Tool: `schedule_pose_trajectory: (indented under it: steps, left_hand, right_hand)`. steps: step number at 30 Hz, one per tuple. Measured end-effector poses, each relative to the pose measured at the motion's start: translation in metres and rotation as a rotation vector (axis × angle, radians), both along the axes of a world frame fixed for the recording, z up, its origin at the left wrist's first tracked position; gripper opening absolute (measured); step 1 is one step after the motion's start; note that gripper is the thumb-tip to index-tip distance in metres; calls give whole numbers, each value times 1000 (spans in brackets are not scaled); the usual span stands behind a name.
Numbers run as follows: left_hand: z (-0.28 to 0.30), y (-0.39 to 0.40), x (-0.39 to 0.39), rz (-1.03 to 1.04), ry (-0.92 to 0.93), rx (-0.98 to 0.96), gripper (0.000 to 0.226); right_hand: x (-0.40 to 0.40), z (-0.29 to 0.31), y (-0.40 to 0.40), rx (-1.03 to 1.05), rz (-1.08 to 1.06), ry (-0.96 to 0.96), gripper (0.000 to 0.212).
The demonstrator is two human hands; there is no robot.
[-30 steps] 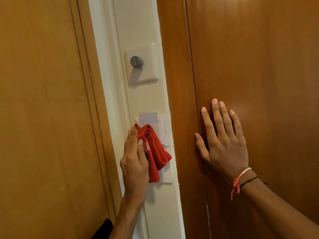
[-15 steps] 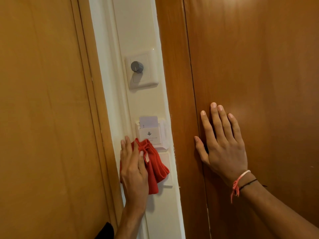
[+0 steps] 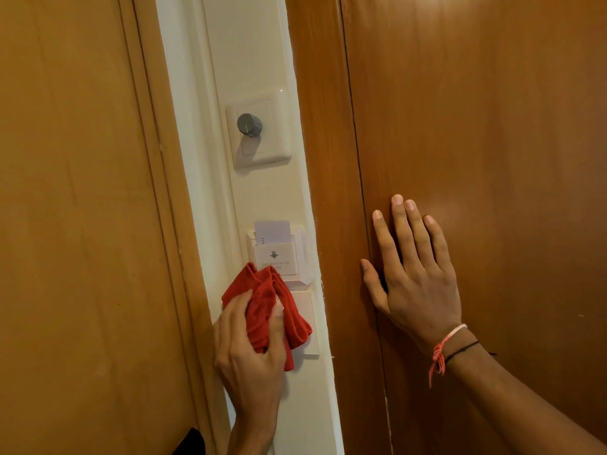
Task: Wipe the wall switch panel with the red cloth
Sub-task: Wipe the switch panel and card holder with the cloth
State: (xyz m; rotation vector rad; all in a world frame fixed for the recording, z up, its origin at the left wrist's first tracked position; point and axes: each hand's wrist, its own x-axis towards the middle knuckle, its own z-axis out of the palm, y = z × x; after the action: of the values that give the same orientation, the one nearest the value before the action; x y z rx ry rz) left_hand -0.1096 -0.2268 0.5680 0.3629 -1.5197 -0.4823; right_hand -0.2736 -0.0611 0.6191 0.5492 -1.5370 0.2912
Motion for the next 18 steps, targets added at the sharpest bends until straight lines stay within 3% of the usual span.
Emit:
schedule_pose_trajectory:
  steps: [2,12,15,18]
  left_hand:
    - [-7,4,1,8,-90,-38,82]
    - [-7,8,6,112,-55,-136,47]
    - [-3,18,11,113,-69,-196,49]
    - [1,34,13,103,-53,-321,48]
  right_hand:
    - [0,0,0,1,5,0,74]
    - [12,4,7,46,18,-82,72]
    - [32,10,12,61,140,-203,69]
    - [59,19,20,48,478,-430,72]
